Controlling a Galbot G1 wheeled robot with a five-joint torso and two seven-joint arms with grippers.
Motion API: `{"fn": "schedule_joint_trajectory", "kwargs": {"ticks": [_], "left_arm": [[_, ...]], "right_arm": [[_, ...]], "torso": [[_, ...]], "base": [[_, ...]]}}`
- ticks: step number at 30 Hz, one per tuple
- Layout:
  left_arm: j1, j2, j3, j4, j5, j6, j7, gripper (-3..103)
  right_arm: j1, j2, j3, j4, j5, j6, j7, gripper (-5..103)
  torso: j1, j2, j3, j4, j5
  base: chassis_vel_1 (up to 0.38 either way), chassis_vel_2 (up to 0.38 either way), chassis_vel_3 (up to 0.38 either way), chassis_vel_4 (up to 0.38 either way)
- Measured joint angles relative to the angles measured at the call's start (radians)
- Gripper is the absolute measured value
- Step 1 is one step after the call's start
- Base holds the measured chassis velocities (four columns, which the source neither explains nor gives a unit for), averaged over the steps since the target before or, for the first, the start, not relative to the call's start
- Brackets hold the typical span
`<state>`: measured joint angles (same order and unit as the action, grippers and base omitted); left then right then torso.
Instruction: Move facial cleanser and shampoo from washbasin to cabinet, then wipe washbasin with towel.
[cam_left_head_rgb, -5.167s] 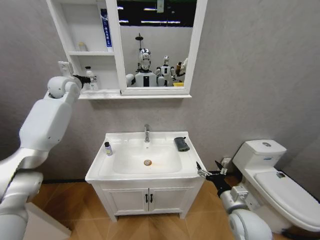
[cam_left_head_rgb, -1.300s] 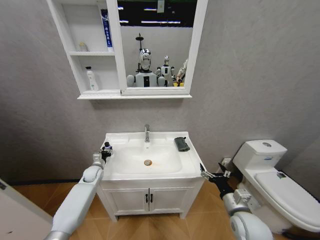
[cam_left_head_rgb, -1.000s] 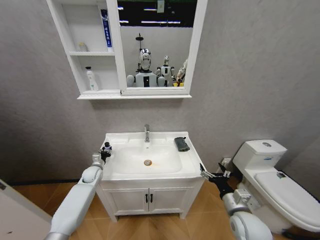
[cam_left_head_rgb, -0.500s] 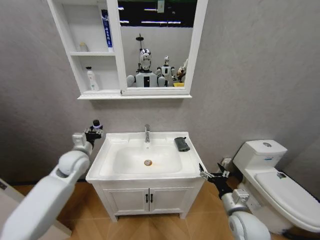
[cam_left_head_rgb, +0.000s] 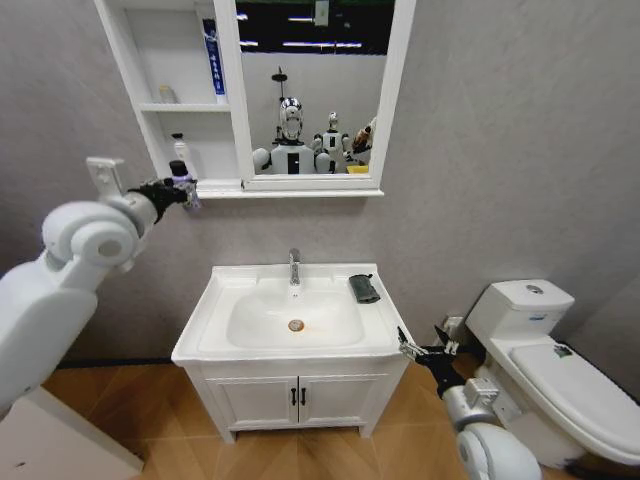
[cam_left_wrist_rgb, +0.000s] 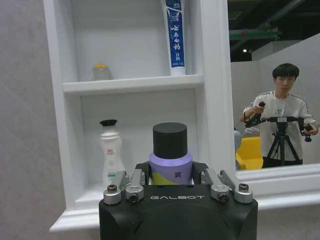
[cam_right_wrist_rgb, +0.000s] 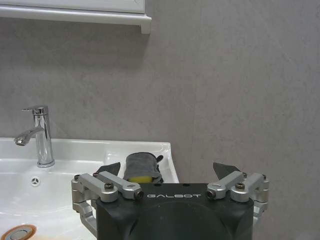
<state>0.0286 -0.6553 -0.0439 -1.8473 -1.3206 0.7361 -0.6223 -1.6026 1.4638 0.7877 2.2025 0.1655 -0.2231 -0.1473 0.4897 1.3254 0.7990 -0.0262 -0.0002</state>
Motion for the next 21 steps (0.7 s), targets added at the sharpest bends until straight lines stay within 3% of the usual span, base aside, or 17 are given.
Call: {"fn": "schedule_joint_trajectory", "kwargs": {"ticks": [5,16,21], "left_arm": [[-0.188,-0.092,0.116,0.196,0.018,0.005,0.026,43],[-0.309,-0.215,0.217,0.427,0.137,0.005,0.136,43],[-0.370,-0.294,0.266,0.568,0.229,0.003,0.197,43]], "right_arm": [[-0.002,-0.002,0.002,0.006,0.000,-0.004,0.001,100],[-0.022,0.006,0.009,0.012,0.001,0.005,0.001,100],[-0.019,0.004,0.009,0.011,0.002,0.005,0.001,100]], "torso": [[0.000,0.000,0.000,-0.0001,0.0001],[0.000,0.000,0.000,0.0001,-0.0003],[0.000,0.000,0.000,-0.0002,0.0002]], "base": [[0.000,0.000,0.000,0.000],[0.000,0.000,0.000,0.000],[0.000,0.000,0.000,0.000]]}}
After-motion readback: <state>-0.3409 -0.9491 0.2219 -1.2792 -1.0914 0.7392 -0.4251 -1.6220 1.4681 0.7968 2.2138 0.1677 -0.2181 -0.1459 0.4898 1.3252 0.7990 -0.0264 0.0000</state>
